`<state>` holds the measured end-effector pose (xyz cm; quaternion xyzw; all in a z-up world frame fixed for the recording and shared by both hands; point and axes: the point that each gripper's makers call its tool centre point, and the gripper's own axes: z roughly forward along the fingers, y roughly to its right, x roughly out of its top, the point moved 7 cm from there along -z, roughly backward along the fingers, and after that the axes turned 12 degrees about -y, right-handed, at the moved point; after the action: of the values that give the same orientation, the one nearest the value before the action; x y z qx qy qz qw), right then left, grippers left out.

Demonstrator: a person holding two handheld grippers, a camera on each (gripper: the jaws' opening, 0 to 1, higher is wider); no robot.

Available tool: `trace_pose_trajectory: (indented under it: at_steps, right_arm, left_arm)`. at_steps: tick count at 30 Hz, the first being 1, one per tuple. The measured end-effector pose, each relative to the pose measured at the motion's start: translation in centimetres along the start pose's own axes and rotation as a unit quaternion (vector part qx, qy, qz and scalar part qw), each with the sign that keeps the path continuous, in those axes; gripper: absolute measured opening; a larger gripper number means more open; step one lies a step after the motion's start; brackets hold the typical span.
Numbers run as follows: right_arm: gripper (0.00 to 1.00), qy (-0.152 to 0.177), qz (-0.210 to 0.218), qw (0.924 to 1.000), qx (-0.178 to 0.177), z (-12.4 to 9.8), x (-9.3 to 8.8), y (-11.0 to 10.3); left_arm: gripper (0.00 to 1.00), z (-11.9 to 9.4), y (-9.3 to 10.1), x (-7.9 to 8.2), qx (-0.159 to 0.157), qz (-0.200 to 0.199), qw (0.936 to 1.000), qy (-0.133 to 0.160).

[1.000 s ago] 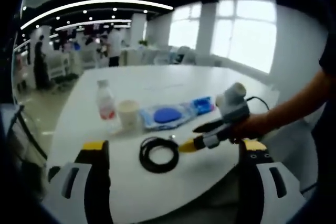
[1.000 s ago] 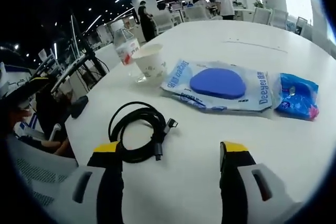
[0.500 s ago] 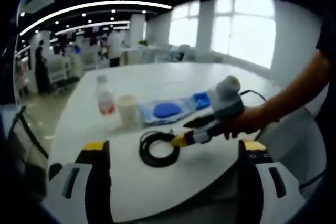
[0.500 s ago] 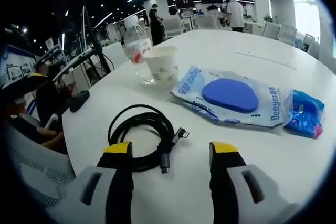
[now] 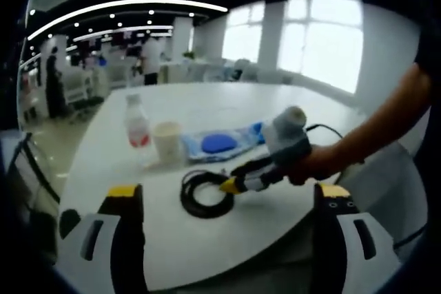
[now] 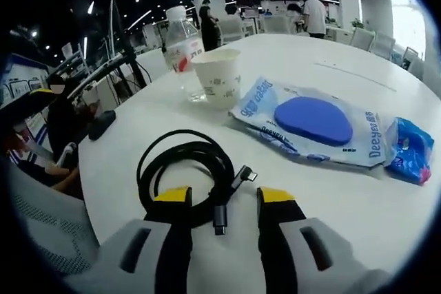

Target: Arrange the tabletop items into an orderly group along one side of the table until the central work area is clear of visible clutter.

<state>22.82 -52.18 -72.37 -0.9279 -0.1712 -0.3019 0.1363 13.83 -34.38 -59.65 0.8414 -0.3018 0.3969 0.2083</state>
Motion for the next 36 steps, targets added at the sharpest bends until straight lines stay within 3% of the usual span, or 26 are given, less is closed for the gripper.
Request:
trace_pose_trajectory:
  at_steps: [6, 10, 18, 23, 25, 36]
  right_arm:
    - [0.28, -0.002, 0.012, 0.9999, -0.005, 0.1, 0.4, 0.2]
    - [0.26, 0.000, -0.002, 0.9999, -0.013, 0.4, 0.5, -0.3]
    - [0.21, -0.007, -0.023, 0.9995, -0.022, 0.6, 0.6, -0.7]
    - [0.12, -0.020, -0.009, 0.9994, -0.028, 0.4, 0.6, -0.5]
    - [0.12, -0.020, -0.018, 0.9992, -0.030, 0.4, 0.6, -0.5]
    - [0.09, -0.015, 0.022, 0.9994, -0.022, -0.5, 0.5, -0.3]
  left_arm:
    - [1.00, 0.0, 0.0, 0.0, 0.009, 0.011, 0.9999, -0.002]
    - [0.99, 0.0, -0.2, -0.1, 0.020, 0.021, 0.9996, -0.004]
    - [0.98, 0.0, -0.5, -0.2, 0.017, -0.004, 0.9998, -0.008]
    - [0.98, 0.1, -0.6, -0.3, 0.018, -0.006, 0.9998, -0.010]
    - [0.98, 0.1, -0.6, -0.3, 0.017, -0.007, 0.9998, -0.013]
    - [0.97, 0.2, -0.5, -0.5, 0.014, -0.007, 0.9996, -0.021]
